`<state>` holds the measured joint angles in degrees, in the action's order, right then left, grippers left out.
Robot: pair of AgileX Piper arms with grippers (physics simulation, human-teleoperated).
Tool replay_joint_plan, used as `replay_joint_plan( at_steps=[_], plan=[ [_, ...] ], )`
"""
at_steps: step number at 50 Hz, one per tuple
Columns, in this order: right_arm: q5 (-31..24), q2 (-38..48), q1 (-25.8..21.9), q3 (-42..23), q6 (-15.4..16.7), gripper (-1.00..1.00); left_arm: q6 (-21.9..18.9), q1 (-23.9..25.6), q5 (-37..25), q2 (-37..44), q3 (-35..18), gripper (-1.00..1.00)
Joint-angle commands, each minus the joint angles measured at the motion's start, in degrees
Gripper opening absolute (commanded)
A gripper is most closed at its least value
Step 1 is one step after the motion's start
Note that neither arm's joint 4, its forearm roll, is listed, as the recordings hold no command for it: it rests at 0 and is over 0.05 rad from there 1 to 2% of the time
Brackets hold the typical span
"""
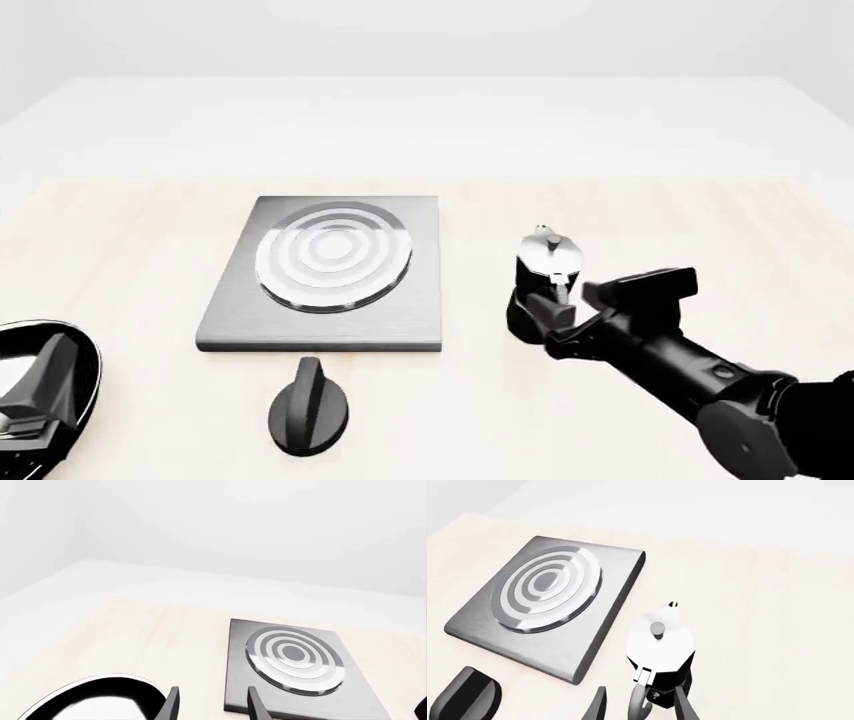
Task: Turn on the stove and put the moka pot on it.
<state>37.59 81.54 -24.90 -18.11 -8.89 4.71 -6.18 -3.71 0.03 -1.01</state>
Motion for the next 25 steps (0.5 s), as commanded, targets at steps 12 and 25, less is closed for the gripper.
replay_joint_plan(
  at_steps=[12, 25],
  plan=[
    [5.10, 6.97, -1.32, -0.29, -1.66, 1.00, 0.12, 0.09, -0.04, 0.00, -0.04, 1.00],
    [6.40, 7.24, -0.87, 1.22, -3.27, -1.00, 0.12, 0.10, 0.21, 0.00, 0.32, 1.00]
  ],
)
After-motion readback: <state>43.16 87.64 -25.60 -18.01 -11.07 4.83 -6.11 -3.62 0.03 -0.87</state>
